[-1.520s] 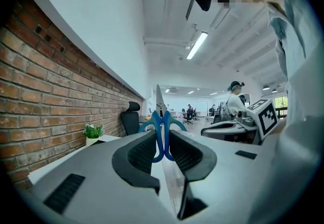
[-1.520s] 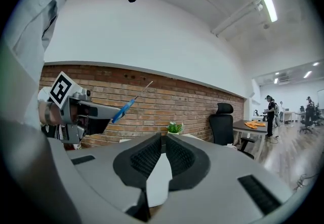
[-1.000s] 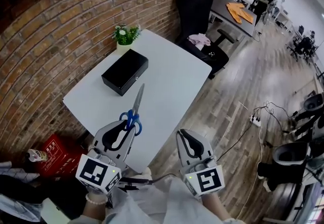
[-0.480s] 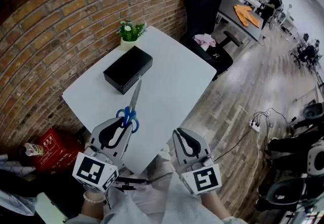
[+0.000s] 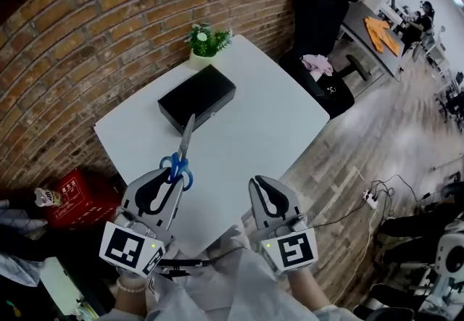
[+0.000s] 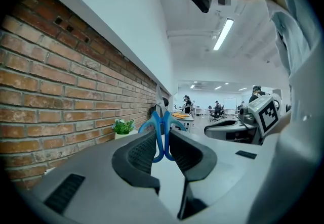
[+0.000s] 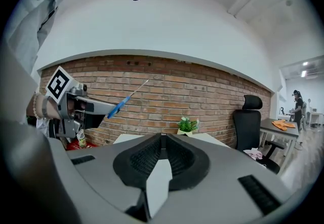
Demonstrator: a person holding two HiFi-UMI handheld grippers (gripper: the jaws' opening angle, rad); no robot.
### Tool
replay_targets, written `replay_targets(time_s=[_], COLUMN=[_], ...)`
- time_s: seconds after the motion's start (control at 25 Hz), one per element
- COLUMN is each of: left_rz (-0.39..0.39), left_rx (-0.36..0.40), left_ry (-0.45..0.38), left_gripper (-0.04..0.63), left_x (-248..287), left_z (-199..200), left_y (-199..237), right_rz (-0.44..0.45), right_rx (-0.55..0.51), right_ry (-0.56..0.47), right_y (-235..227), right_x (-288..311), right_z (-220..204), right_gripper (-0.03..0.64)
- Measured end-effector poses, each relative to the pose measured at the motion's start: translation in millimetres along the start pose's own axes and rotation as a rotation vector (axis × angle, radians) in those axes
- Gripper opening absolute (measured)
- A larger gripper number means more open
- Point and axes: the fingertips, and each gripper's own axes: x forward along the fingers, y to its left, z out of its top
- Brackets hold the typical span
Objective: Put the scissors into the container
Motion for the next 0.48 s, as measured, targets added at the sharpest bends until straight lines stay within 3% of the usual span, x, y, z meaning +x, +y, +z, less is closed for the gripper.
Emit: replay_targets(time_s=[0.28, 0.48], left_rz=[0.092, 0.154], left_rx=[-0.022, -0.044], left_ry=[0.022, 0.029], left_gripper=[0.097, 0.097], left_x=[33.0, 52.9], left_z=[-5.6, -14.8], left_y=[29.4, 38.9], right_rz=[0.119, 0.178], right_rx=[-0.096, -0.100], right_ry=[0.021, 0.026], right_y=[-22.9, -38.7], right_x=[59.7, 90.4], right_z=[-1.0, -8.3], right_gripper=[0.057, 0.057])
